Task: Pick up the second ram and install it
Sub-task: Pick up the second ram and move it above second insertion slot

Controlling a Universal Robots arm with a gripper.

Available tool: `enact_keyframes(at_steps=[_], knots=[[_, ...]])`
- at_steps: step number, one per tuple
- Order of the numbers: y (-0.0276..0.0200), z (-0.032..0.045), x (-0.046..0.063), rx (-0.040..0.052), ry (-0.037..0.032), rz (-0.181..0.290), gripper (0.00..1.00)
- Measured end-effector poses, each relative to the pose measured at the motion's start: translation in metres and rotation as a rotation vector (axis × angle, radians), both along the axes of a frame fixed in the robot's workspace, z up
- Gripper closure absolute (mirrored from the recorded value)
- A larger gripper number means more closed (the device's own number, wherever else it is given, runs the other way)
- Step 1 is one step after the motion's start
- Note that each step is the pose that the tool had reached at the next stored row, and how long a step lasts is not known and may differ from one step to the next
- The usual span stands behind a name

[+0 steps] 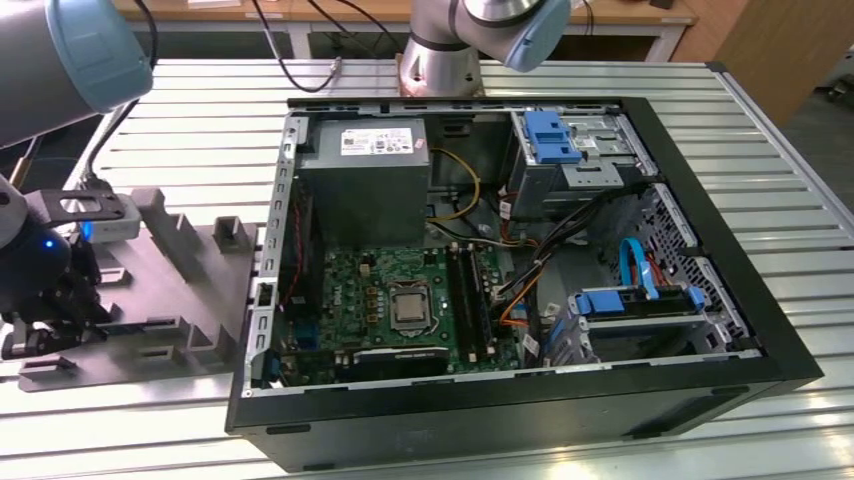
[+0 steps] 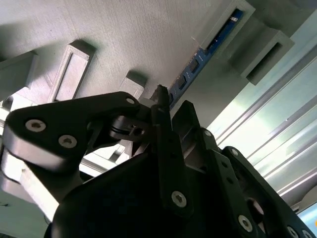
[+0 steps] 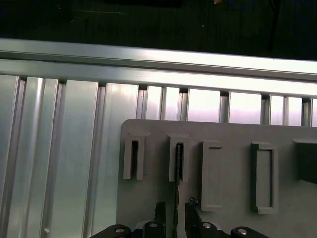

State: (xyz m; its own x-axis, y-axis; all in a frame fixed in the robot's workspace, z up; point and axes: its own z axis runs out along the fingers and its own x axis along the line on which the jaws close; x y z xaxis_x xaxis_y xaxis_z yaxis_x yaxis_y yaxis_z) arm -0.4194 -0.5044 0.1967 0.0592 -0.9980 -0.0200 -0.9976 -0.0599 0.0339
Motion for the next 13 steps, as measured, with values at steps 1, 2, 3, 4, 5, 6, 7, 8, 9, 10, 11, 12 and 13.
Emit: enact_keyframes(at_steps=[1, 2, 3, 4, 5, 6, 7, 8, 9, 10, 11, 12, 13], knots=[[0.0000, -0.0001, 0.0000, 0.0000, 0.0000, 0.000, 0.66], [0.0000, -0.0002, 0.0000, 0.0001, -0.0001, 0.000, 0.73], [0.0000, -0.0003, 0.0000, 0.0000, 0.0000, 0.000, 0.73], [0.0000, -0.0004, 0.0000, 0.0000, -0.0001, 0.000, 0.73], [0.0000, -0.0004, 0.0000, 0.0001, 0.0000, 0.000, 0.73], [0.0000, -0.0005, 0.0002, 0.0001, -0.0001, 0.000, 0.73], [0.0001, -0.0006, 0.0013, 0.0002, -0.0003, 0.000, 0.73], [0.0001, -0.0005, 0.0024, 0.0001, -0.0001, 0.000, 0.73], [0.0001, -0.0006, 0.0030, 0.0002, -0.0003, 0.000, 0.73], [0.0000, -0.0006, 0.0030, 0.0001, -0.0002, 0.000, 0.73], [0.0000, -0.0006, 0.0031, 0.0002, -0.0002, 0.000, 0.73], [0.0000, -0.0001, 0.0031, 0.0000, 0.0000, 0.000, 0.73], [0.0000, 0.0007, 0.0031, -0.0002, 0.0002, 0.000, 0.73]])
